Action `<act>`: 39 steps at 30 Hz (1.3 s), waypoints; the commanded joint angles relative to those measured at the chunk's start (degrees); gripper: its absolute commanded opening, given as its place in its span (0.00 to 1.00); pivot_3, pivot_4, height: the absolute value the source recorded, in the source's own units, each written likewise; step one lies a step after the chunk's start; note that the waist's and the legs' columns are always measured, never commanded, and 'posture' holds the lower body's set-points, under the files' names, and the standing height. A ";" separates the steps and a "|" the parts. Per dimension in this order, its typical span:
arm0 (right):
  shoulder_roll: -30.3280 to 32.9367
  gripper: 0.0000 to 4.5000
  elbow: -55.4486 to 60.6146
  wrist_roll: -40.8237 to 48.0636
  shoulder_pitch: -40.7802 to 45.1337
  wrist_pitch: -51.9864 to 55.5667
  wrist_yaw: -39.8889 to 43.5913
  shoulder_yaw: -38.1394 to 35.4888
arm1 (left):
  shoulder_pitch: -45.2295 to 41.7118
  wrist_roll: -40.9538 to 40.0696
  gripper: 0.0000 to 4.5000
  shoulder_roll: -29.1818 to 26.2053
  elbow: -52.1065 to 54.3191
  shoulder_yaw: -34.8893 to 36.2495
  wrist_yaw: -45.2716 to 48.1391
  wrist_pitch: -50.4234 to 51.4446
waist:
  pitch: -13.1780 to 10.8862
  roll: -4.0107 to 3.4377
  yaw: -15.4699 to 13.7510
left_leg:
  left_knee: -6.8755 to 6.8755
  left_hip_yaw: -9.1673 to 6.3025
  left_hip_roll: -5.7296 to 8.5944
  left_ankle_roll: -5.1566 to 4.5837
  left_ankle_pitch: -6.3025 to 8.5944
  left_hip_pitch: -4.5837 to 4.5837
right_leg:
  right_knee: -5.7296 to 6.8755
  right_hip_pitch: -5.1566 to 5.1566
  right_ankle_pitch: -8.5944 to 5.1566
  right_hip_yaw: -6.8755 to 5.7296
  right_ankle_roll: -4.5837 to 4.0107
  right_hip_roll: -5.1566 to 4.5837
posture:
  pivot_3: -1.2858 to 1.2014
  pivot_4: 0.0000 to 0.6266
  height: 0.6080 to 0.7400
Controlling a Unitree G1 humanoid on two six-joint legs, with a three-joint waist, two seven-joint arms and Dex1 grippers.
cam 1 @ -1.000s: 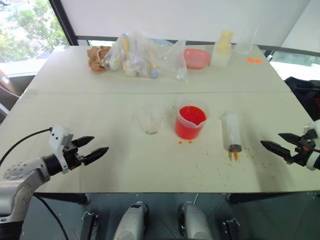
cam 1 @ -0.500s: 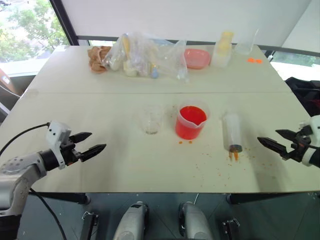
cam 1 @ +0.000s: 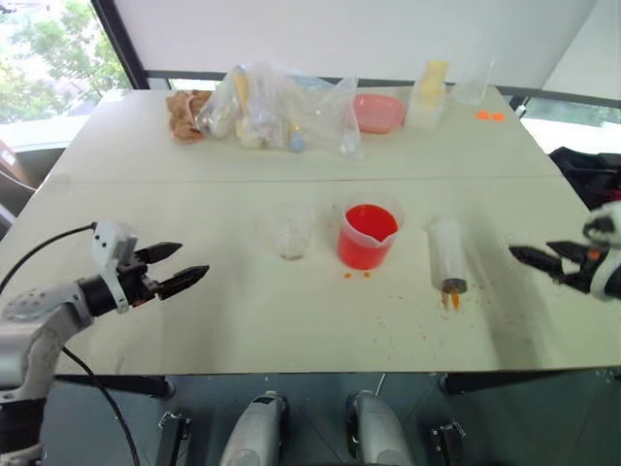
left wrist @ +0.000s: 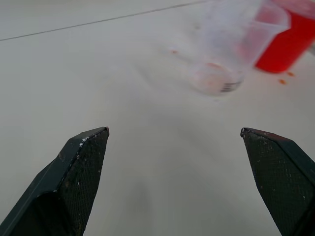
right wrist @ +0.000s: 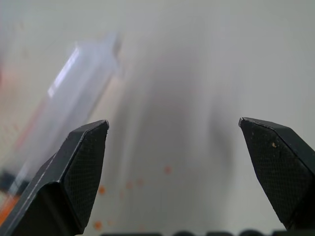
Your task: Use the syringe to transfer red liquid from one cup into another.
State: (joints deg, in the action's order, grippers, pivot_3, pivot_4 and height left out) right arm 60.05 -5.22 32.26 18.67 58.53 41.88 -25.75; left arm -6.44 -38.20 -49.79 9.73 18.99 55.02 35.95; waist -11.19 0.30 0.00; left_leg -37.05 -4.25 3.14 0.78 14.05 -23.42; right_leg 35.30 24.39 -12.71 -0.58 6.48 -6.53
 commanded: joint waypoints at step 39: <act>-20.19 0.33 -54.49 -26.36 48.86 8.91 19.87 49.28 | -18.64 0.00 1.00 -2.57 2.62 -11.45 15.08 -0.49 | 0.43 0.99 1.20 | -0.11 0.62 0.07 -0.01 0.01 0.21 | 0.03 -0.11 0.37 0.27 0.55 0.14 | 0.52 0.24 1.00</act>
State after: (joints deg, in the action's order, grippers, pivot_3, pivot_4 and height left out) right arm 40.89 -58.74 6.01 69.47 65.15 62.31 24.51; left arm -24.83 -38.03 -51.77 11.51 5.49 70.37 36.38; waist -10.77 1.29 1.20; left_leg -37.15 -3.63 3.21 0.77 14.06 -23.22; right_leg 35.34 24.29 -12.34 -0.30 7.03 -6.39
